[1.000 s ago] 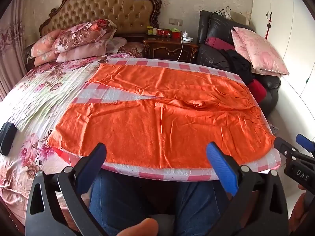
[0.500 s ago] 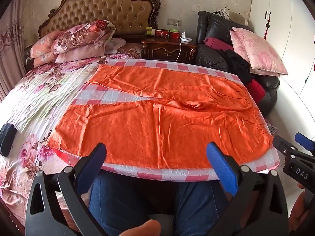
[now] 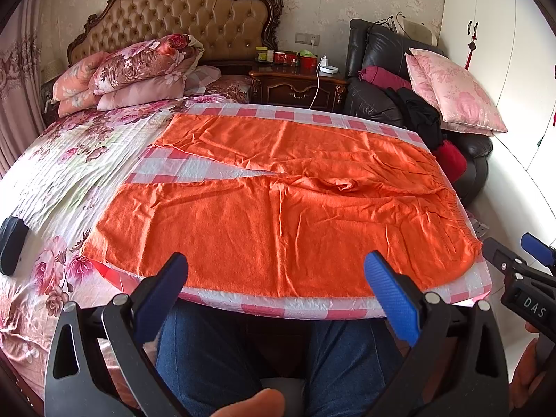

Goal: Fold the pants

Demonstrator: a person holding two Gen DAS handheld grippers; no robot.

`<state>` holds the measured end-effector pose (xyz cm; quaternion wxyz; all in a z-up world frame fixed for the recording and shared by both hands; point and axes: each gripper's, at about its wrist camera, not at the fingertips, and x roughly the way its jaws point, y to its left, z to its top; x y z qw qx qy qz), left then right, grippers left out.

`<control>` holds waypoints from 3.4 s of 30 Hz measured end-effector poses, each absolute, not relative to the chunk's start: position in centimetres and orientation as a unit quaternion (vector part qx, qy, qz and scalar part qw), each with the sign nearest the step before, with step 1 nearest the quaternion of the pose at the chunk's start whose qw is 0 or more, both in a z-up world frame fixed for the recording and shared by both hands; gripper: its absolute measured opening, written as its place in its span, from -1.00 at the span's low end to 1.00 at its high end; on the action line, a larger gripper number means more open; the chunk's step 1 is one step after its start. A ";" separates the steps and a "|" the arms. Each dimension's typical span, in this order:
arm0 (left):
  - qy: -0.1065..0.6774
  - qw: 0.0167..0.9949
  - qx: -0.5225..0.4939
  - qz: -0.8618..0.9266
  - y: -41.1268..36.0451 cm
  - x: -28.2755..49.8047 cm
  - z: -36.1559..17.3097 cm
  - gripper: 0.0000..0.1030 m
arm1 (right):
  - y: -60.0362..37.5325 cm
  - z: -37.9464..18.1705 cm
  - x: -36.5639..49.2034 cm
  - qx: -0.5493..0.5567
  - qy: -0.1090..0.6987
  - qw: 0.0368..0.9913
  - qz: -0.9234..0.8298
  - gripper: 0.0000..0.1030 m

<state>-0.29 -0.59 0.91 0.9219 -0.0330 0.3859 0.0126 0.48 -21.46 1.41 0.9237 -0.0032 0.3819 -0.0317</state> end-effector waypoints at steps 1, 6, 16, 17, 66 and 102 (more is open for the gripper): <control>0.386 0.922 -0.034 0.012 -0.6 -0.3 0.9 0.97 | -21.5 1.5 0.5 -0.003 0.382 0.924 -0.032 0.71; 0.386 0.922 -0.033 0.012 -0.6 -0.3 0.9 0.97 | -21.5 1.4 0.4 -0.003 0.381 0.924 -0.031 0.71; 0.386 0.922 -0.034 0.012 -0.6 -0.3 0.9 0.97 | -21.5 1.6 0.3 -0.002 0.381 0.924 -0.030 0.71; 0.386 0.922 -0.034 0.011 -0.6 -0.3 0.9 0.97 | -21.5 1.7 0.3 -0.003 0.380 0.924 -0.030 0.71; 0.389 0.921 -0.038 0.010 -0.3 -0.2 0.9 0.97 | -21.4 1.4 0.3 0.000 0.383 0.923 -0.030 0.71; 0.485 0.858 -0.120 0.114 12.5 7.5 -8.3 0.96 | -34.3 -12.3 48.8 -0.075 0.605 0.793 -0.001 0.37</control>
